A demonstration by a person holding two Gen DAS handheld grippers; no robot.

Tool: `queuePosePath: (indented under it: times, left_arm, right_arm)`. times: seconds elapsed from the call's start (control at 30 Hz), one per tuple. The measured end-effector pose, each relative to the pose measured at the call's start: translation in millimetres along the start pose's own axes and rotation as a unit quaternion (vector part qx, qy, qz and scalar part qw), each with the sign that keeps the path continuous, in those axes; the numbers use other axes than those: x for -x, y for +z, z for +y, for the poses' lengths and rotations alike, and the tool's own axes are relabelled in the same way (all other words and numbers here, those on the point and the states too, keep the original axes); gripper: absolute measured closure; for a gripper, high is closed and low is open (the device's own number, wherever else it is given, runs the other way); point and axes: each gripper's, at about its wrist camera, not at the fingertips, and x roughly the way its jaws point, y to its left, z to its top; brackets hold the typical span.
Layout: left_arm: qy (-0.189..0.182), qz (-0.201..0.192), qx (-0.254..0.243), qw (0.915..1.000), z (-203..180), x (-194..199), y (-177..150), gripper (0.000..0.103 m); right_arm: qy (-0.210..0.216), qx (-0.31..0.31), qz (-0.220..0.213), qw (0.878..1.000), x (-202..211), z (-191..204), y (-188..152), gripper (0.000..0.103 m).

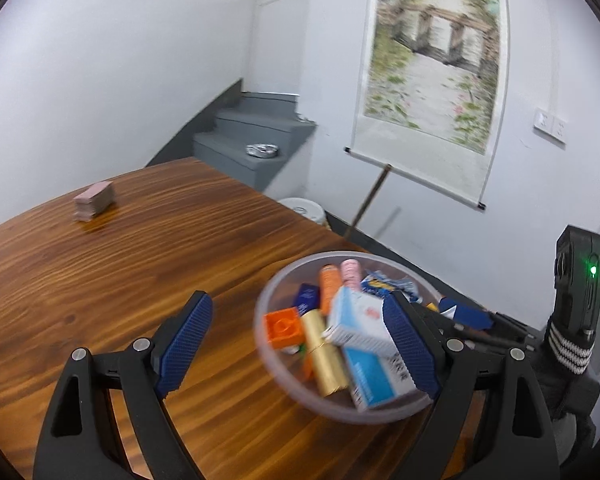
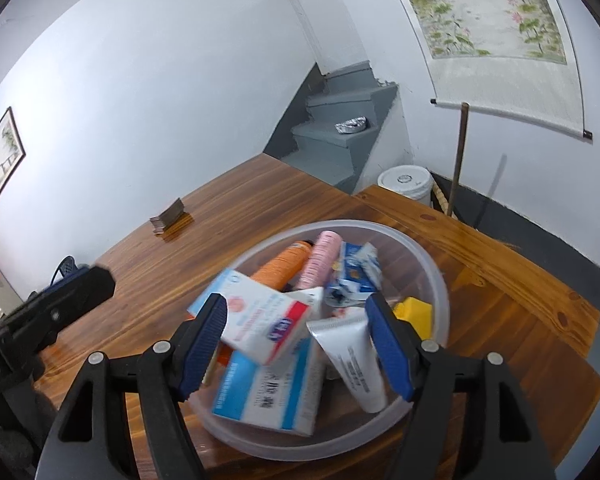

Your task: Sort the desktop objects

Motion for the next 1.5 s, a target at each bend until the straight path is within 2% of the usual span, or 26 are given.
queuePosePath:
  times: [0.17,0.23,0.3,0.47,0.67,0.9,1.03,1.27,1.5]
  left_arm:
    - [0.025,-0.015,0.020,0.9994,15,30,-15,0.013]
    - [0.029,-0.018,0.029,0.9990,20,38,-21,0.013]
    - [0.035,-0.019,0.034,0.9986,23,45,-28,0.013]
    - [0.040,-0.020,0.037,0.9983,24,57,-38,0.013]
    - [0.035,-0.036,0.033,0.9982,20,69,-42,0.013]
    - [0.042,-0.032,0.019,0.9984,4,69,-47,0.013]
    - [0.062,-0.037,0.002,0.9974,-16,64,-49,0.013]
    - [0.110,-0.028,0.009,0.9935,-29,54,-43,0.013]
    - [0.073,-0.005,0.009,0.9973,-36,39,-36,0.013]
  right_arm:
    - [0.009,0.010,-0.025,1.000,11,21,-3,0.019]
    - [0.010,0.014,-0.035,0.999,14,28,-6,0.006]
    - [0.014,0.018,-0.040,0.999,18,34,-10,0.000]
    - [0.008,0.014,-0.033,0.999,24,40,-17,0.000]
    - [-0.022,0.024,-0.040,0.999,42,40,-22,0.000]
    - [-0.048,0.032,-0.023,0.998,59,35,-38,0.000]
    - [-0.059,0.040,-0.019,0.997,67,28,-43,0.000]
    - [-0.071,0.025,-0.013,0.997,72,7,-44,0.000]
    - [-0.082,0.022,-0.003,0.996,66,-7,-45,0.000]
